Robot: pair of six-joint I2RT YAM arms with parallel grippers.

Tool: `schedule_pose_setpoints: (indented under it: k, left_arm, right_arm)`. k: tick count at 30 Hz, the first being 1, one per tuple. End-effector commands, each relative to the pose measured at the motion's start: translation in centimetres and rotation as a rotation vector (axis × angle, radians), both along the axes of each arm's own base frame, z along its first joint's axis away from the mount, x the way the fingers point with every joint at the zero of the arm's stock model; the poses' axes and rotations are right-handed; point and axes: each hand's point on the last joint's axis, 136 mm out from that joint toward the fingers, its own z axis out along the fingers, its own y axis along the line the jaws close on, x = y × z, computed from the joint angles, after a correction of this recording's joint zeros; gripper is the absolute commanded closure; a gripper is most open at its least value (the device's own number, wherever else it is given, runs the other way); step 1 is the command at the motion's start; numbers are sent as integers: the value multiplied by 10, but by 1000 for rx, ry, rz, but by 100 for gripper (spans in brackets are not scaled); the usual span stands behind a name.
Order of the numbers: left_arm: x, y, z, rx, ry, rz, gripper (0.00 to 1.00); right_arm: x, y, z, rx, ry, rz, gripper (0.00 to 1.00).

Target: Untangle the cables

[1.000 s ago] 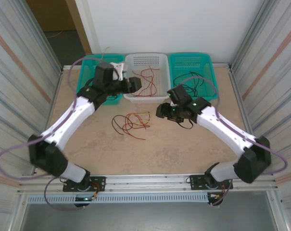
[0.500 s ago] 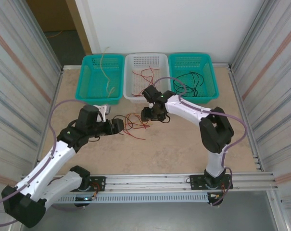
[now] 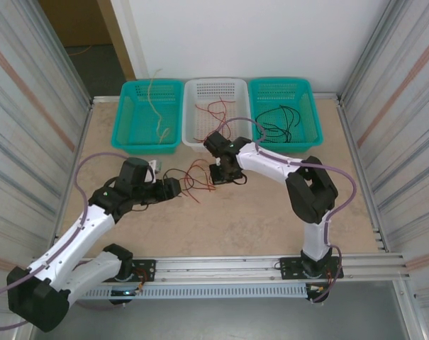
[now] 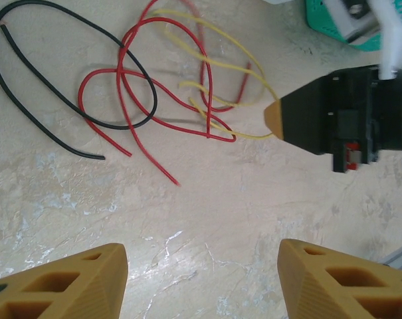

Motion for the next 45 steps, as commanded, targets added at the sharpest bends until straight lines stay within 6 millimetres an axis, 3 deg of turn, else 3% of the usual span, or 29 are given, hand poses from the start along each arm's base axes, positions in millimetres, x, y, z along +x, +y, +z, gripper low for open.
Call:
schedule_pose_setpoints:
  k: [1, 11, 18, 23, 30, 37, 45]
  left_arm:
    - [15, -3, 20, -23, -57, 14, 38]
    - [47, -30, 64, -97, -161, -62, 35]
    - [53, -52, 92, -253, -200, -100, 32]
    - [50, -62, 99, -321, -215, -141, 36]
    - [42, -86, 111, -438, -219, -190, 41]
    - [47, -119, 107, -580, -131, -178, 40]
    - [57, -126, 90, -608, -65, -130, 43]
  right_arm:
    - [-12, -20, 46, -44, -115, 35, 98]
    - [-27, -41, 139, -56, -399, 119, 100]
    - [-37, -32, 184, 118, -453, 128, 100]
    - [-40, -27, 190, 218, -411, 109, 100]
    - [-44, -21, 184, 301, -364, 94, 100]
    - [-54, -2, 172, 315, -349, 146, 100]
    - [-63, 20, 164, 309, -337, 203, 100]
